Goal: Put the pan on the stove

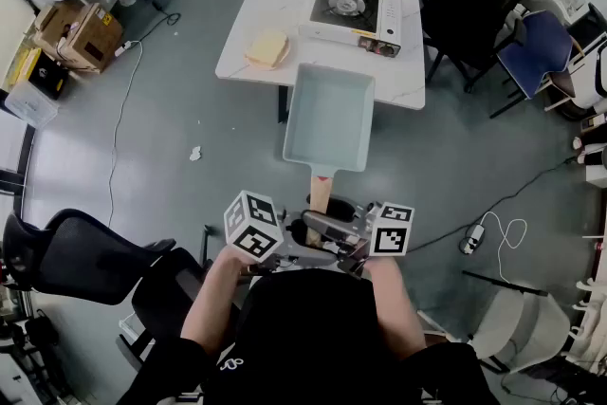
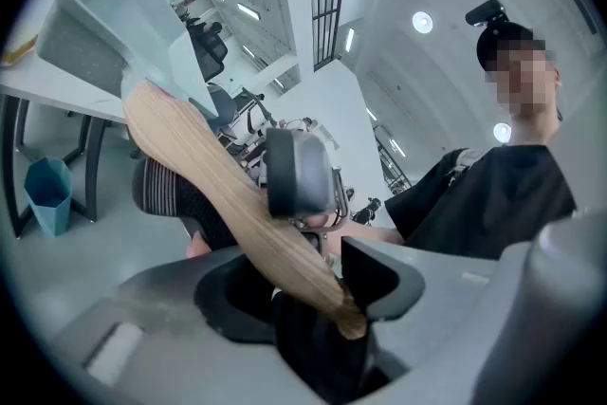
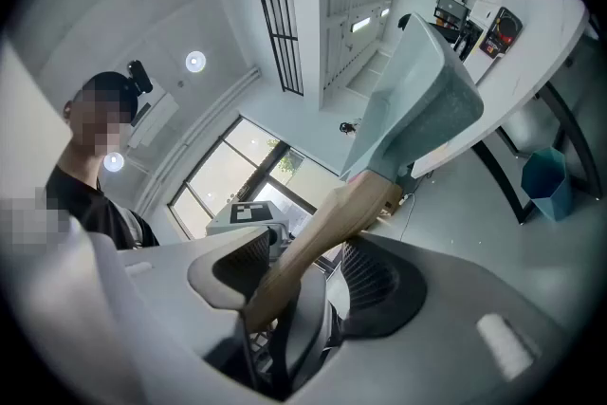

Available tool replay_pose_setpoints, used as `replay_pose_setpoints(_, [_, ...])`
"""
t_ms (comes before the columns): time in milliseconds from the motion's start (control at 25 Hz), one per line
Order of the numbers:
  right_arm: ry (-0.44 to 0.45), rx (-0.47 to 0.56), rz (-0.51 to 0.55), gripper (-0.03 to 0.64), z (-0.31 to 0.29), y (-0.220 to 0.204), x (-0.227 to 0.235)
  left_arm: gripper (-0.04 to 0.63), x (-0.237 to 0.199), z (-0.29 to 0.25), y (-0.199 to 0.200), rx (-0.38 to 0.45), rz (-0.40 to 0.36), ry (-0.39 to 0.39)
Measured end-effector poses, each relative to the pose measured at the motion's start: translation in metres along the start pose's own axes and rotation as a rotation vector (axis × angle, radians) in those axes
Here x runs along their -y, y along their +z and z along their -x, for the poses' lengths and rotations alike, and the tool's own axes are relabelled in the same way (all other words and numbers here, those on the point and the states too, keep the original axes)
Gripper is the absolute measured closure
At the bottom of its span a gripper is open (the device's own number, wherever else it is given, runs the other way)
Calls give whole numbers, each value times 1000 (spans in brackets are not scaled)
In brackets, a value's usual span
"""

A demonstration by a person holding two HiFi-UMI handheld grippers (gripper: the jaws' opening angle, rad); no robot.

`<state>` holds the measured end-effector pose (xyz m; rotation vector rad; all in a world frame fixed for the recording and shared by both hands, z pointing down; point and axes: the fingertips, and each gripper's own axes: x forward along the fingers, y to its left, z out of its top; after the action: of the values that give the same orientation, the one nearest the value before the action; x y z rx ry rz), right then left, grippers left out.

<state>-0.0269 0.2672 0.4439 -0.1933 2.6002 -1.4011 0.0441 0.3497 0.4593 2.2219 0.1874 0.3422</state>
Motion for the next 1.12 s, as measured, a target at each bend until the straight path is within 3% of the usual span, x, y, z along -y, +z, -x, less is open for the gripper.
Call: replay_pose_setpoints(1120, [-36,71,29,376,-8,-18,-15,387,17,11,-23,-47,-46,-41])
